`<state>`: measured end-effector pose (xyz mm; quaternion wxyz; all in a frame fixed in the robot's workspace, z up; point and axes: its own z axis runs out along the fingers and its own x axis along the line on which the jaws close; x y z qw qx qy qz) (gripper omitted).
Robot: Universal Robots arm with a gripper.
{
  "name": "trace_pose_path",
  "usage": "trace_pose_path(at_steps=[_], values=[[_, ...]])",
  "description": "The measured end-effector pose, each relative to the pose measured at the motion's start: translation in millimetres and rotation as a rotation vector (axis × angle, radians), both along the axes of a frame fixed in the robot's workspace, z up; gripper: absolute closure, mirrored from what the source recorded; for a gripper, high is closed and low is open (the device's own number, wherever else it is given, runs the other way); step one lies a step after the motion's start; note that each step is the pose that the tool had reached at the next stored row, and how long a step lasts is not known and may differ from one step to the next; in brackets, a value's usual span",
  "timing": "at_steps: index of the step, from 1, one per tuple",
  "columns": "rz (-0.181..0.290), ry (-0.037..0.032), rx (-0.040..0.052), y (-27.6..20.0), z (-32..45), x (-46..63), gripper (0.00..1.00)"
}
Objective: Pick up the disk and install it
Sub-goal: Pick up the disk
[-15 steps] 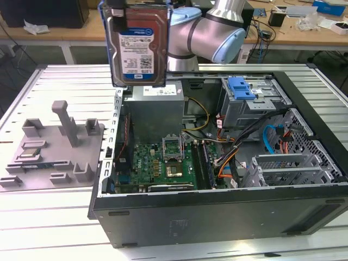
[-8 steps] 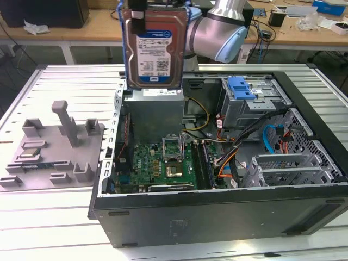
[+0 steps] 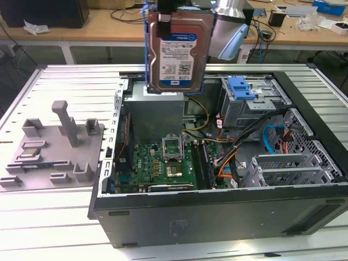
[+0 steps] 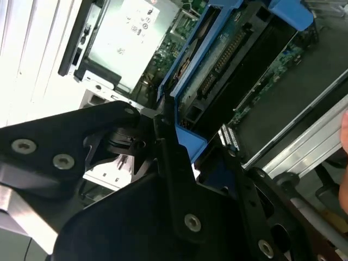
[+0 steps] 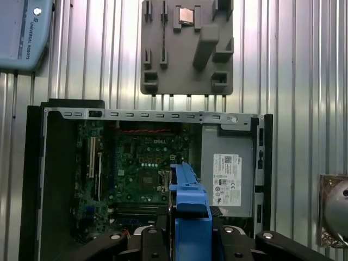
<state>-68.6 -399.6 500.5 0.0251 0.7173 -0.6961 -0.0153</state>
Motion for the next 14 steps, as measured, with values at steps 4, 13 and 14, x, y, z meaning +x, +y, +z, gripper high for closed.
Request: trace_pose_path(at_steps=[4, 13, 14], values=[[0.000, 0.0000, 0.0031, -10.3, 1.0, 14.8, 0.63], [0.000, 0.0000, 0.0065, -32.5, 2.2, 37.1, 0.63], [0.000, 0.0000, 0.0068, -34.7, 2.4, 39.3, 0.63]])
